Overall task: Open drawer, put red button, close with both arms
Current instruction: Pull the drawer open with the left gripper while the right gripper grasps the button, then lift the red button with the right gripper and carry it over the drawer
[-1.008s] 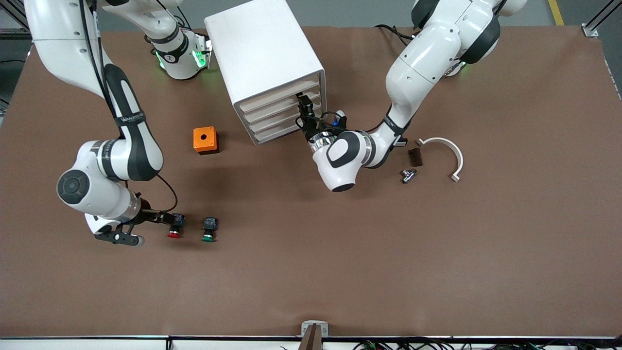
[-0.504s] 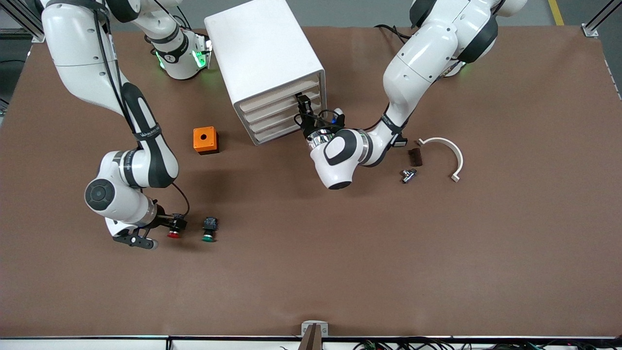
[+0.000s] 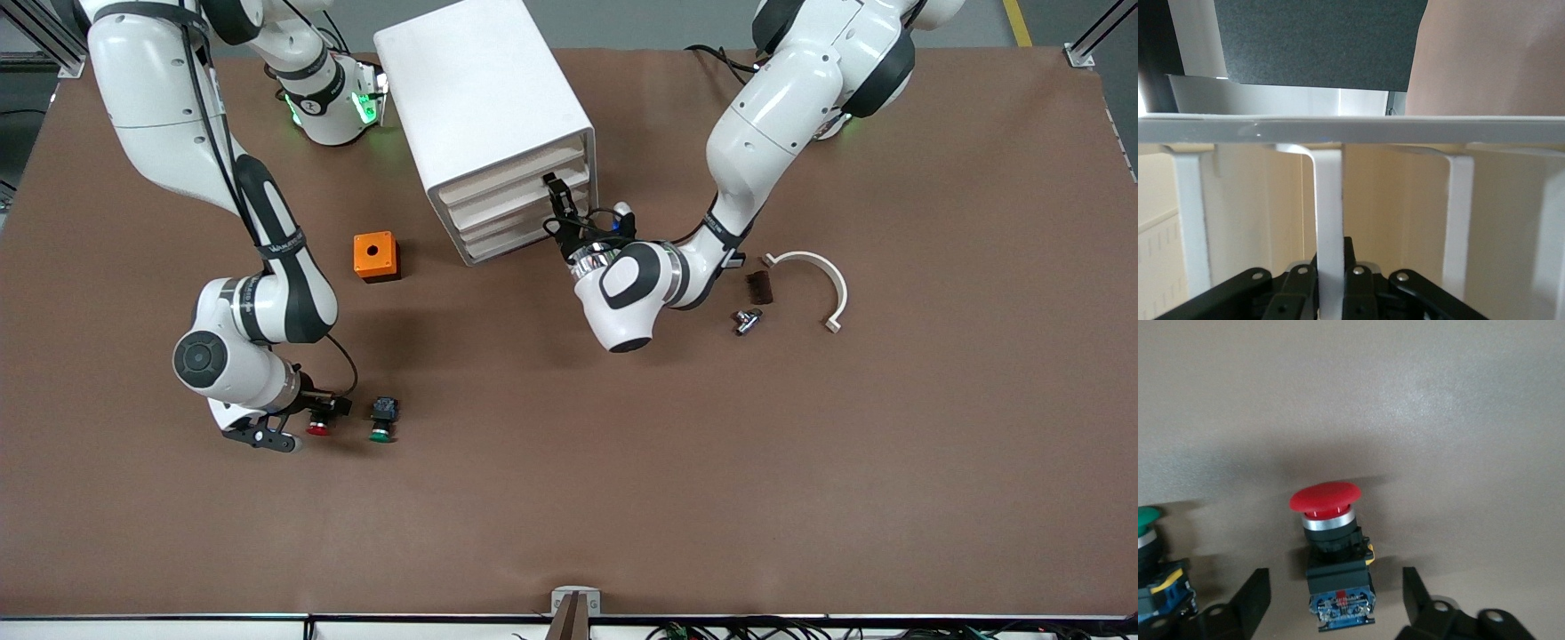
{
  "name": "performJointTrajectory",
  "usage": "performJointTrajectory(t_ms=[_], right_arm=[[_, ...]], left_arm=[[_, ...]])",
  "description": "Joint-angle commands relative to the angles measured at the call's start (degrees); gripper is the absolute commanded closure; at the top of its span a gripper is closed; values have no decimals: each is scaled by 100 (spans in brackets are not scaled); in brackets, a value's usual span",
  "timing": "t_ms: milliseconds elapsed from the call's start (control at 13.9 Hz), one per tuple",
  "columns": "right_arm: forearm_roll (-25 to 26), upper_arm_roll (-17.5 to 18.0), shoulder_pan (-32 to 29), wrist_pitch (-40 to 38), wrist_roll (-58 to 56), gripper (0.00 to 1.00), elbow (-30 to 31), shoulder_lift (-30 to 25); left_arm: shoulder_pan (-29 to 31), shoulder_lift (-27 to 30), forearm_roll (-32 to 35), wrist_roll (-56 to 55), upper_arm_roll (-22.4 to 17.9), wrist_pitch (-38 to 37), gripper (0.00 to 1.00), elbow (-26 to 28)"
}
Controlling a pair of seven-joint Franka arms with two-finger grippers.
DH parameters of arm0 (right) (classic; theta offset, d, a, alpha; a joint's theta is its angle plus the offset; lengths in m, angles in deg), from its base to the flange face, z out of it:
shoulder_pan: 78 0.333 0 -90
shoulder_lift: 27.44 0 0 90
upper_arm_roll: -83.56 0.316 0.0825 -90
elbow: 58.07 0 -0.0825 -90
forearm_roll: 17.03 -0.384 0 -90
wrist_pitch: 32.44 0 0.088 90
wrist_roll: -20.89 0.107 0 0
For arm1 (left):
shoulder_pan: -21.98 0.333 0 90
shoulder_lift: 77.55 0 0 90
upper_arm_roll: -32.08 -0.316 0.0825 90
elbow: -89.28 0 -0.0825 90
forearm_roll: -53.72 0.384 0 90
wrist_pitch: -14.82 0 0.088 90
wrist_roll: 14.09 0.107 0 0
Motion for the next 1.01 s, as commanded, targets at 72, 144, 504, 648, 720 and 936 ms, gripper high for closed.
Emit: performJointTrajectory(t_ms=[72, 144, 504, 648, 720, 936], right_arm=[[-31, -30, 59, 74, 72, 21, 67, 54], [-31, -30, 112, 74, 72, 26, 67, 63], [-23, -30, 121, -5, 81, 98, 32, 28], [-23, -21, 112, -214, 81, 100, 6, -42], [-31, -21, 121, -468, 107, 100, 6, -191], [-31, -21, 409, -1399, 913, 100, 14, -919]], left_arm=[[348, -169, -106, -85, -15, 2, 93, -96], [445, -169, -114, -85, -15, 11, 93, -96], [823, -160, -317, -76, -24, 99, 90, -148], [1025, -169, -317, -59, -24, 230, 89, -148], [1139, -169, -317, -59, -24, 301, 88, -148], [1281, -169, -308, -33, -24, 363, 84, -148]])
